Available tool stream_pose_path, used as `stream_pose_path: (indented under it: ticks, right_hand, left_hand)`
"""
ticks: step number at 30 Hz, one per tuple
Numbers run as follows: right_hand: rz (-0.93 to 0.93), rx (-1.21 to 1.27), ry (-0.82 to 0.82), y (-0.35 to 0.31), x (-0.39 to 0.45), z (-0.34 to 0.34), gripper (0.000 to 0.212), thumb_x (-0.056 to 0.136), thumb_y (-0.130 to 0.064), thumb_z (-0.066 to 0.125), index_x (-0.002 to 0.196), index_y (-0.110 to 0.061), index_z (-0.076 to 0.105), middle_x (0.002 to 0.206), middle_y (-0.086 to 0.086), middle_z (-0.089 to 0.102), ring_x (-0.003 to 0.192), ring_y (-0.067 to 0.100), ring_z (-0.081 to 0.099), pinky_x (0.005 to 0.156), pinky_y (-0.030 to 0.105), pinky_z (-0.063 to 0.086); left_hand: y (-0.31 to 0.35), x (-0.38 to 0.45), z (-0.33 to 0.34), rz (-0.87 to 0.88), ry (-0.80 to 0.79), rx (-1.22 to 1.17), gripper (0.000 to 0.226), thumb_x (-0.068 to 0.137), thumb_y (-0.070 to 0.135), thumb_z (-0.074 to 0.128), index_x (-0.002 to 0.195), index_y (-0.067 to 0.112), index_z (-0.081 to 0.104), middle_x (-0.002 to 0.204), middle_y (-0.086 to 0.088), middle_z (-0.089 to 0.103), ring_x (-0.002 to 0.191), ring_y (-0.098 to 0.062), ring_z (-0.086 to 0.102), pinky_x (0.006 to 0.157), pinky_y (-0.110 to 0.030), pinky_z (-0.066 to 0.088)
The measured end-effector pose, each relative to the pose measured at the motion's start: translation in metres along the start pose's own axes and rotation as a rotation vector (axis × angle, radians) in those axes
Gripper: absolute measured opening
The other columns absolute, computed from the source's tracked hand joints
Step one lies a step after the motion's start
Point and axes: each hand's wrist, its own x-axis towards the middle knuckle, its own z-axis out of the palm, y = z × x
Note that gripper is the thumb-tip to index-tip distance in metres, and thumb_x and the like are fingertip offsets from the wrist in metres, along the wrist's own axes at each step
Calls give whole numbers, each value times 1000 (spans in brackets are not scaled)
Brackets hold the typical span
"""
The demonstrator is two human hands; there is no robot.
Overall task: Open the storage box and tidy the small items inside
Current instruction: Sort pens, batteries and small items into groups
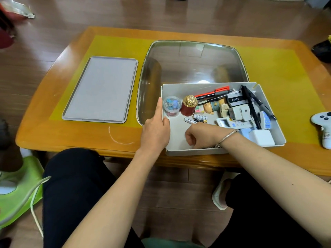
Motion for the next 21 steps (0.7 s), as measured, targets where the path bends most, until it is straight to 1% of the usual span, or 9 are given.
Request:
stream_pose_path:
  ticks: [2,4,7,8,11,14,17,19,21]
  right_hand:
    - [32,-7,54,4,-1,0,8,74,-13,70,77,-16,64,71,-9,57,72,12,54,64,22,46]
    - [59,-5,128,9,-5,0,12,76,-22,74,75,-18,63,70,-8,58,72,13,55,64,25,45]
    - [72,33,95,14,-12,-5,19,78,-38,73,74,-22,64,69,-10,60,72,13,57,65,28,48]
    - [75,37,53,14,-14,-6,17,77,-37,74,76,-23,64,70,-11,60,72,12,57,67,28,49]
    - [96,-27,-39,14,-15,-7,12,74,-22,73,79,-23,62,72,-14,57,74,11,57,71,27,51]
    - [113,-69,-42,11,-12,-5,8,74,-18,69,82,-17,66,79,-5,63,77,15,57,68,27,50]
    - [152,-87,81,11,-11,-2,14,72,-21,66,79,-8,66,80,7,66,77,22,60,65,32,52]
    - [194,-24,176,15,-12,-2,16,72,-20,63,82,-7,64,81,8,63,79,25,60,67,35,53]
    - [224,57,253,18,-12,-4,13,79,-17,61,87,-8,64,85,8,63,82,24,58,69,33,50]
  left_hand:
    - [0,0,0,0,-3,1,58,103,27,32,153,33,2,97,5,58,76,-14,58,63,-33,55]
    - [0,0,0,2,-8,1,58,103,26,32,153,32,2,98,3,60,76,-15,58,64,-36,57]
    - [0,-1,0,4,-6,10,58,103,26,32,153,32,2,97,2,61,75,-16,59,63,-38,57]
    - [0,-1,0,7,-5,12,58,103,26,32,153,32,2,97,4,60,74,-15,58,62,-36,57]
    - [0,0,1,8,-9,7,59,103,27,33,153,32,2,98,9,55,75,-14,58,62,-34,57]
    - [-1,0,1,5,0,28,59,103,27,33,153,32,2,95,7,57,74,-14,58,61,-32,56]
    - [-2,1,1,3,-2,27,59,103,27,32,153,32,2,96,3,61,77,-15,60,63,-37,58]
    - [-2,1,1,2,-4,29,59,103,28,33,153,32,2,99,3,61,78,-15,61,64,-39,58]
    - [-3,1,2,6,0,31,59,103,28,33,153,32,2,99,4,60,77,-15,60,63,-37,58]
